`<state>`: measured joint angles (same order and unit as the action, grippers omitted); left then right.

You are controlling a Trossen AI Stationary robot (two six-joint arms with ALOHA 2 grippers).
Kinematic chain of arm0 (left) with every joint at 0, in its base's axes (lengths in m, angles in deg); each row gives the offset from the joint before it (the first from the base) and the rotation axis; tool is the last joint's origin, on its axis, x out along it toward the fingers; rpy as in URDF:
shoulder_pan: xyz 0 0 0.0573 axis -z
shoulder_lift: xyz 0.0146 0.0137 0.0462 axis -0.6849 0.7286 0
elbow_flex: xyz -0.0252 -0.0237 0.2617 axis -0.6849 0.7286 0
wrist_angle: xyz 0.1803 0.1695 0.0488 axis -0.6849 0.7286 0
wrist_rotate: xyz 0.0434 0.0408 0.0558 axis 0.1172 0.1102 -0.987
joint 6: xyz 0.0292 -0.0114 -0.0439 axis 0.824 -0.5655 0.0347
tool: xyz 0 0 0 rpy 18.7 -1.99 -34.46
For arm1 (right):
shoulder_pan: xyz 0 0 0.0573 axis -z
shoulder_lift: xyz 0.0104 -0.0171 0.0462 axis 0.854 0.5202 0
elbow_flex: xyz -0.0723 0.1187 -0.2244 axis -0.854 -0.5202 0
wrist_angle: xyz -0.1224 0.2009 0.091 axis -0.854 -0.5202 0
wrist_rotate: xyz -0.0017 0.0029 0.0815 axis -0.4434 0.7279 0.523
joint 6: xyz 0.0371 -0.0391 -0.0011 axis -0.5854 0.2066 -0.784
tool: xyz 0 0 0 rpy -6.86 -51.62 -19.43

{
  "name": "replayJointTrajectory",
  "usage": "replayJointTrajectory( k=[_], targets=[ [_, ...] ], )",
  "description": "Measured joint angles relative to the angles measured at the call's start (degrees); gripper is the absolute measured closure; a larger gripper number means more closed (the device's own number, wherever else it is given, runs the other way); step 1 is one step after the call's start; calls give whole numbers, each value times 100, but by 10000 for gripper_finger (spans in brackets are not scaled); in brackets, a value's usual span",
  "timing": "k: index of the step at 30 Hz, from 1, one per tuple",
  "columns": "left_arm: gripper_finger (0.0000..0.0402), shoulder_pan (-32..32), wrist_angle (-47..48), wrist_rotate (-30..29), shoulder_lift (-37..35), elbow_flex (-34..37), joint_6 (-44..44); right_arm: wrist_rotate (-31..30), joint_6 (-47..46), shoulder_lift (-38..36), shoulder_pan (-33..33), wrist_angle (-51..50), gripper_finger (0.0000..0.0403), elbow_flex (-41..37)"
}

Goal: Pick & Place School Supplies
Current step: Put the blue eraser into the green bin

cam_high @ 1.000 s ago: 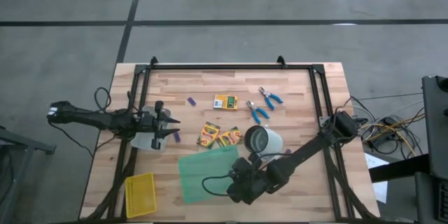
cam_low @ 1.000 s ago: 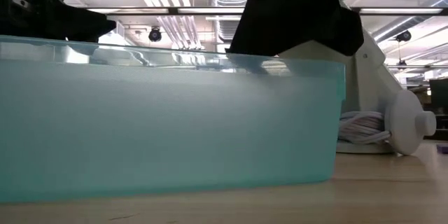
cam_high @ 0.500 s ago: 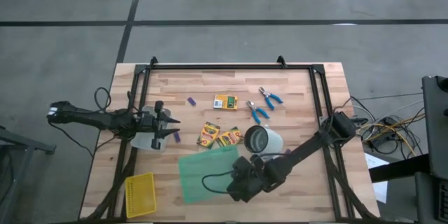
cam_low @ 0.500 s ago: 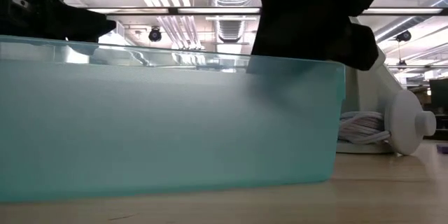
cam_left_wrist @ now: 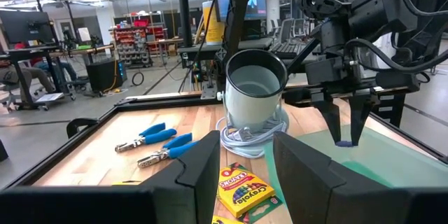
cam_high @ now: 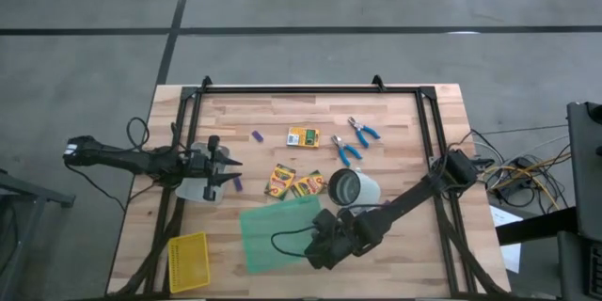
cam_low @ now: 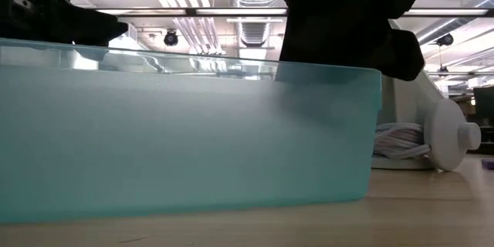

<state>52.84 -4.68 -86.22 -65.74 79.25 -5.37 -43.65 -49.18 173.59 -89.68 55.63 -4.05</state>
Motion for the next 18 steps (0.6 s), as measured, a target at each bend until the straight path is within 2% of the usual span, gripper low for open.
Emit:
replayJointTrajectory(
  k=[9, 12, 18],
  targets=[
    [262, 0, 0, 0, 2, 0, 0, -19, 34, -12, 6, 52, 269, 0],
    [262, 0, 0, 0, 2, 0, 0, -51, 335, -79, 7, 262, 269, 0],
    [262, 2, 7, 0, 0, 0, 0, -521, 950, -452, 5, 547, 277, 0]
  ],
)
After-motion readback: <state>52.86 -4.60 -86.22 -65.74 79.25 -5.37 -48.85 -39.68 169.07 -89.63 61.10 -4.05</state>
